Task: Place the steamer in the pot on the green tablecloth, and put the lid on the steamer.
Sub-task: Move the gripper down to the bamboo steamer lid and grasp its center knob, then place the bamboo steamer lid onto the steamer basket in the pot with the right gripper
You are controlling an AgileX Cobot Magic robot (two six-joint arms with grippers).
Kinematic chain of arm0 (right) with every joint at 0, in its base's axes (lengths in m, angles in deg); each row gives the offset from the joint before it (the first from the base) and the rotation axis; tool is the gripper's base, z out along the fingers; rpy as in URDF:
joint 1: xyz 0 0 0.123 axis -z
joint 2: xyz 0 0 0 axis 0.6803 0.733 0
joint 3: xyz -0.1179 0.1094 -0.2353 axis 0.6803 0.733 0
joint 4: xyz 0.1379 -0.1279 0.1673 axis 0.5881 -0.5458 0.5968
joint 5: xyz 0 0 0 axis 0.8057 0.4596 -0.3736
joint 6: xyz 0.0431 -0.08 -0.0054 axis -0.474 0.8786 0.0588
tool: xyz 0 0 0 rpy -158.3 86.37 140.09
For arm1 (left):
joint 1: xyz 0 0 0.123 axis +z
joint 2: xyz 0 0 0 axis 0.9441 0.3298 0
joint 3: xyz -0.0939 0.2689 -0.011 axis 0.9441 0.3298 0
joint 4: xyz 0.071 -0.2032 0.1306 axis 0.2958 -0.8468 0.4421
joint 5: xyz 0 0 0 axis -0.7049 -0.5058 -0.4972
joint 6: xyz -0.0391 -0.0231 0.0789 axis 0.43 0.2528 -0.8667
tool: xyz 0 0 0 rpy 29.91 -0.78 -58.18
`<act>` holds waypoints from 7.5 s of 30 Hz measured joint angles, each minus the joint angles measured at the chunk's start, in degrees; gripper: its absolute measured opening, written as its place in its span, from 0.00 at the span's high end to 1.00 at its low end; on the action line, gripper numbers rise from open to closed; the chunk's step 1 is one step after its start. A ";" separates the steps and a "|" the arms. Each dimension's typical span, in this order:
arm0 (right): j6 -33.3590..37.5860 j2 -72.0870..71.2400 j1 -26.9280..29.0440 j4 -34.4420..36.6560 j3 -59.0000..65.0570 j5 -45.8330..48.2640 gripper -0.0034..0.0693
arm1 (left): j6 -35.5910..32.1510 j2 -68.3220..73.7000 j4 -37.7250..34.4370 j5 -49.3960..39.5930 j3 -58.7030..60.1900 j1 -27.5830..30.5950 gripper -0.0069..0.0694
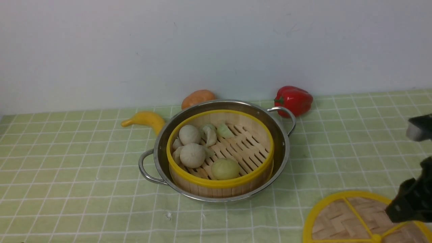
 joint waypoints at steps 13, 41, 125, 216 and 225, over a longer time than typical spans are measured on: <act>-10.12 11.49 -11.95 -13.16 -2.40 -0.02 0.61 | 0.00 0.00 0.00 0.00 0.00 0.00 0.62; -15.99 20.13 -14.47 -16.69 -3.50 -1.87 0.75 | 0.00 0.00 0.00 0.00 0.00 0.00 0.59; 8.30 37.13 -29.41 -9.48 -56.63 -6.02 0.75 | -0.05 -0.07 0.00 0.00 0.00 0.00 0.59; 6.23 44.60 -29.41 -9.23 -57.10 -10.72 0.75 | -0.05 -0.07 0.00 0.00 0.00 0.00 0.59; 6.66 46.72 -29.41 -9.06 -57.10 -11.75 0.75 | -0.05 -0.07 0.00 0.00 0.00 0.00 0.59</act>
